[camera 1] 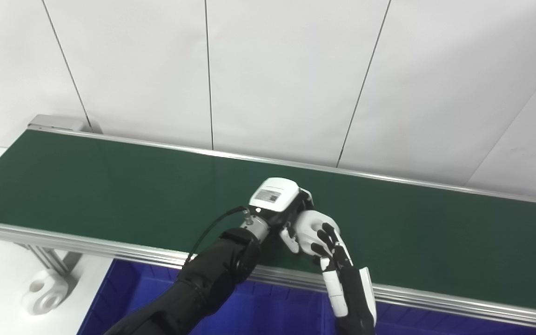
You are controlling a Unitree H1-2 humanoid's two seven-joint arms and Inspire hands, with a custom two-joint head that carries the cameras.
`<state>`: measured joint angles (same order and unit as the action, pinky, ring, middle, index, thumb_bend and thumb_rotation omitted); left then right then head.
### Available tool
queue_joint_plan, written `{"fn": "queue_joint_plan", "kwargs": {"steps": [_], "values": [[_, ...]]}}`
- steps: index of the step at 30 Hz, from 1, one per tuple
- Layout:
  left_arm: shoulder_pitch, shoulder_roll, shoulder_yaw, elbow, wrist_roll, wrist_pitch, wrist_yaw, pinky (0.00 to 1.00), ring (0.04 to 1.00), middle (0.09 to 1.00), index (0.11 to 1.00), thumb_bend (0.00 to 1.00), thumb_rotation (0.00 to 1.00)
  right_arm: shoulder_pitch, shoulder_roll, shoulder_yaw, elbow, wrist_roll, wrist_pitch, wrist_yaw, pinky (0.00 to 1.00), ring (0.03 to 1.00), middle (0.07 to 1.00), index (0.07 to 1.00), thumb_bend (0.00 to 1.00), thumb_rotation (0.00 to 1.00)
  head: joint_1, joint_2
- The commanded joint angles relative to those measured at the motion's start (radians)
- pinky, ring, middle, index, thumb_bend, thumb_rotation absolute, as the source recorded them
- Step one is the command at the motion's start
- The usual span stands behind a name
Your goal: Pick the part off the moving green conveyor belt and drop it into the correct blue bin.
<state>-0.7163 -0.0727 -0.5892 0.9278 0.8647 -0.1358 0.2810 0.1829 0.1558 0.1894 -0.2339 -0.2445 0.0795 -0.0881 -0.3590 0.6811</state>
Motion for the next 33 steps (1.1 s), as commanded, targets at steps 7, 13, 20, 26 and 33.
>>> {"fn": "queue_joint_plan", "kwargs": {"steps": [7,13,20,26,33], "values": [[-0.036,-0.018,0.049,-0.036,-0.141,-0.045,-0.101,0.58,0.583,0.548,0.456,0.51,0.00,-0.027,0.063,0.035,-0.032,-0.012,-0.001,-0.027,0.77,0.839,0.890,0.931,0.74,0.98,-0.010,-0.004],[-0.032,-0.017,0.044,-0.068,-0.151,-0.039,-0.129,0.57,0.592,0.549,0.456,0.51,0.00,-0.029,0.059,0.040,-0.035,-0.019,0.004,-0.034,0.78,0.838,0.898,0.938,0.75,1.00,-0.001,-0.005],[-0.060,0.009,0.030,-0.064,-0.113,-0.031,-0.094,0.46,0.457,0.491,0.485,0.52,0.00,-0.032,0.042,0.025,-0.037,0.013,0.006,-0.029,0.78,0.849,0.897,0.932,0.75,0.98,0.036,-0.005],[-0.079,0.069,0.012,-0.075,-0.063,-0.041,-0.052,0.33,0.368,0.439,0.499,0.52,0.00,-0.030,0.017,0.011,-0.039,0.035,0.013,-0.021,0.80,0.857,0.912,0.937,0.76,0.98,0.077,-0.007],[-0.077,0.159,0.000,-0.114,-0.014,-0.038,-0.040,0.32,0.355,0.427,0.504,0.52,0.00,-0.024,-0.022,-0.009,-0.040,0.042,-0.002,-0.003,0.77,0.834,0.904,0.946,0.74,0.99,0.129,-0.008]]}}
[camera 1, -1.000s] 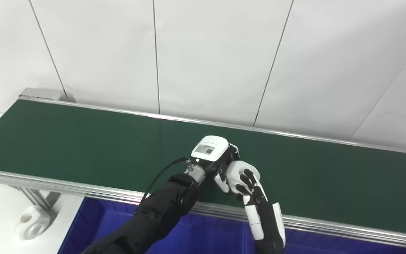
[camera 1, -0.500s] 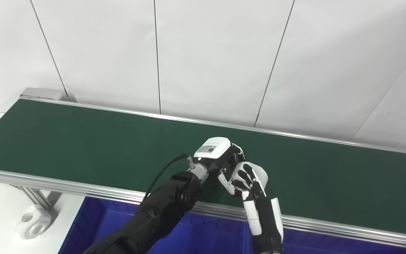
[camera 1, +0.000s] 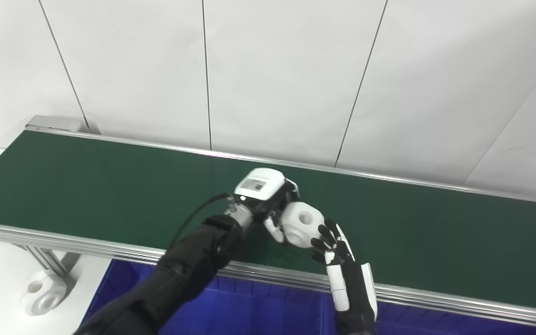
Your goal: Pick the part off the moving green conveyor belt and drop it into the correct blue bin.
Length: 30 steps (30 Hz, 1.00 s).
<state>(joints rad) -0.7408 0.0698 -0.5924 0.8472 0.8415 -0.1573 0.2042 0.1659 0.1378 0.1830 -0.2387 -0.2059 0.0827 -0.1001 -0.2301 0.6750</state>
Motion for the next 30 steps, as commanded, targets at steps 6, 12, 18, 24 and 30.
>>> {"fn": "queue_joint_plan", "kwargs": {"steps": [6,12,18,24,30], "values": [[-0.028,0.112,0.002,-0.095,0.028,-0.038,0.017,0.34,0.383,0.452,0.500,0.53,0.00,-0.005,-0.042,-0.028,-0.035,0.066,-0.022,0.045,0.78,0.838,0.913,0.958,0.76,0.98,0.071,0.003],[0.017,0.199,0.017,-0.212,0.013,-0.045,-0.038,0.39,0.405,0.468,0.493,0.53,0.00,-0.004,-0.068,-0.047,-0.048,0.090,-0.015,0.061,0.78,0.830,0.916,0.956,0.79,0.98,0.121,0.025],[0.127,0.275,0.078,-0.460,-0.023,-0.016,-0.145,0.46,0.453,0.499,0.476,0.52,0.00,-0.017,-0.087,-0.085,-0.063,0.129,0.023,0.070,0.77,0.838,0.919,0.952,0.87,0.99,0.151,0.072],[0.255,0.309,0.149,-0.679,-0.057,0.013,-0.245,0.46,0.477,0.516,0.462,0.52,0.00,-0.033,-0.097,-0.144,-0.075,0.179,0.074,0.070,0.78,0.840,0.923,0.949,0.89,0.98,0.166,0.123],[0.396,0.327,0.215,-0.879,-0.097,0.057,-0.350,0.45,0.468,0.503,0.469,0.52,0.00,-0.043,-0.113,-0.188,-0.091,0.220,0.106,0.072,0.79,0.846,0.926,0.953,0.87,0.98,0.205,0.160]]}}
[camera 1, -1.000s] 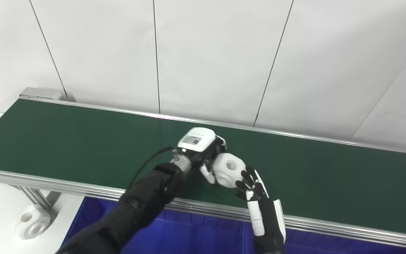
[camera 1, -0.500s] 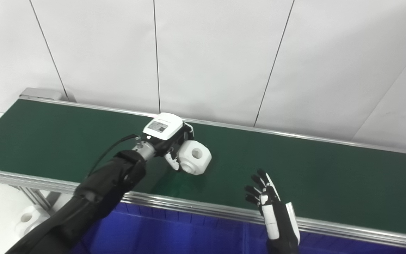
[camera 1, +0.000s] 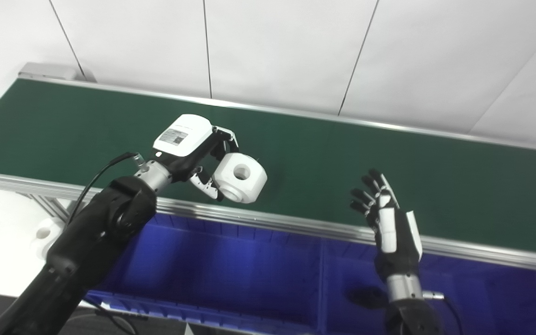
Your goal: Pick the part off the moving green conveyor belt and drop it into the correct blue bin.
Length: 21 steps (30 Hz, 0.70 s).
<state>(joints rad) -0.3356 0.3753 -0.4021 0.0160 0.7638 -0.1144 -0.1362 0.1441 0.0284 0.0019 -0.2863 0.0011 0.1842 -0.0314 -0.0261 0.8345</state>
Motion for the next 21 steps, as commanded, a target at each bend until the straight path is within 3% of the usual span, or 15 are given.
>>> {"fn": "queue_joint_plan", "kwargs": {"steps": [1,4,8,15,20,21], "values": [[0.025,0.029,0.034,-0.090,-0.023,0.026,-0.032,0.45,0.465,0.501,0.470,0.52,0.00,-0.024,-0.008,-0.010,-0.047,0.013,0.011,0.005,0.79,0.845,0.926,0.953,0.87,0.98,0.012,0.005],[0.121,0.050,0.047,-0.180,-0.006,0.040,-0.075,0.45,0.471,0.507,0.465,0.52,0.00,-0.034,-0.024,-0.011,-0.042,0.005,0.010,0.009,0.77,0.837,0.920,0.954,0.85,0.98,0.024,-0.002],[0.204,0.077,0.048,-0.201,0.048,0.029,-0.082,0.47,0.492,0.519,0.460,0.52,0.00,-0.044,-0.026,-0.009,-0.030,0.014,0.007,0.008,0.78,0.833,0.916,0.949,0.86,0.96,0.024,-0.011],[0.260,0.104,0.056,-0.100,0.113,-0.046,0.008,0.47,0.476,0.503,0.473,0.52,0.00,-0.052,-0.017,0.003,-0.008,0.009,-0.004,0.003,0.78,0.834,0.918,0.944,0.89,0.97,0.017,-0.028],[0.268,0.118,0.052,-0.042,0.174,-0.054,0.058,0.45,0.454,0.486,0.484,0.52,0.00,-0.044,-0.014,0.008,-0.011,0.004,-0.010,0.003,0.79,0.839,0.920,0.946,0.89,0.97,0.009,-0.031],[0.266,0.119,0.048,-0.024,0.196,-0.053,0.077,0.40,0.401,0.436,0.497,0.52,0.00,-0.042,-0.012,0.008,-0.014,0.008,-0.009,0.003,0.79,0.843,0.923,0.949,0.88,0.96,0.009,-0.031]]}}
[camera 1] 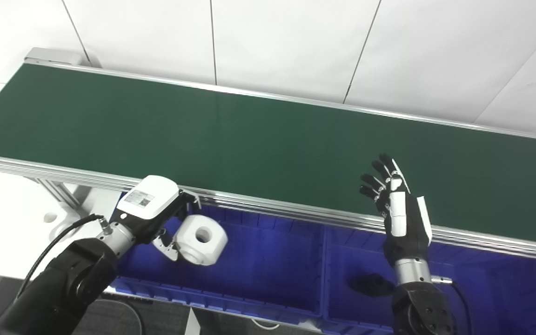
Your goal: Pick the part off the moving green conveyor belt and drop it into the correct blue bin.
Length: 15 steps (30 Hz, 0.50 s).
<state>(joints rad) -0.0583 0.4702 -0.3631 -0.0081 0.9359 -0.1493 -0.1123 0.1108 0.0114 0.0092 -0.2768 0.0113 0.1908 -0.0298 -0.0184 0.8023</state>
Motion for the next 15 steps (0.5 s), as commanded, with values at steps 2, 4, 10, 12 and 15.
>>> {"fn": "queue_joint_plan", "kwargs": {"steps": [2,4,10,12,15], "values": [[-0.016,0.027,0.000,0.028,0.078,-0.012,0.091,0.36,0.370,0.415,0.499,0.52,0.00,-0.007,0.008,0.001,-0.029,0.002,-0.014,0.002,0.79,0.843,0.923,0.948,0.88,0.96,0.001,0.002],[-0.024,0.027,-0.005,0.057,0.117,-0.011,0.131,0.36,0.378,0.426,0.498,0.52,0.00,-0.005,0.011,0.001,-0.032,0.005,-0.016,0.003,0.79,0.841,0.920,0.945,0.87,0.95,0.001,0.003],[-0.030,0.021,0.008,0.048,0.143,0.042,0.080,0.47,0.481,0.498,0.498,0.52,0.04,-0.003,0.013,0.001,-0.037,0.015,-0.016,0.008,0.79,0.846,0.924,0.948,0.87,0.95,0.002,0.003],[-0.026,0.025,0.006,0.009,0.119,0.071,-0.027,0.56,0.604,0.615,0.605,0.86,0.32,-0.004,0.012,0.000,-0.037,0.018,-0.016,0.009,0.79,0.846,0.923,0.948,0.87,0.94,0.002,0.004],[-0.027,0.034,-0.004,-0.045,0.071,0.111,-0.207,0.77,0.811,0.817,0.777,0.99,0.51,-0.006,0.008,-0.001,-0.035,0.023,-0.015,0.011,0.79,0.845,0.921,0.948,0.87,0.94,0.003,0.006]]}}
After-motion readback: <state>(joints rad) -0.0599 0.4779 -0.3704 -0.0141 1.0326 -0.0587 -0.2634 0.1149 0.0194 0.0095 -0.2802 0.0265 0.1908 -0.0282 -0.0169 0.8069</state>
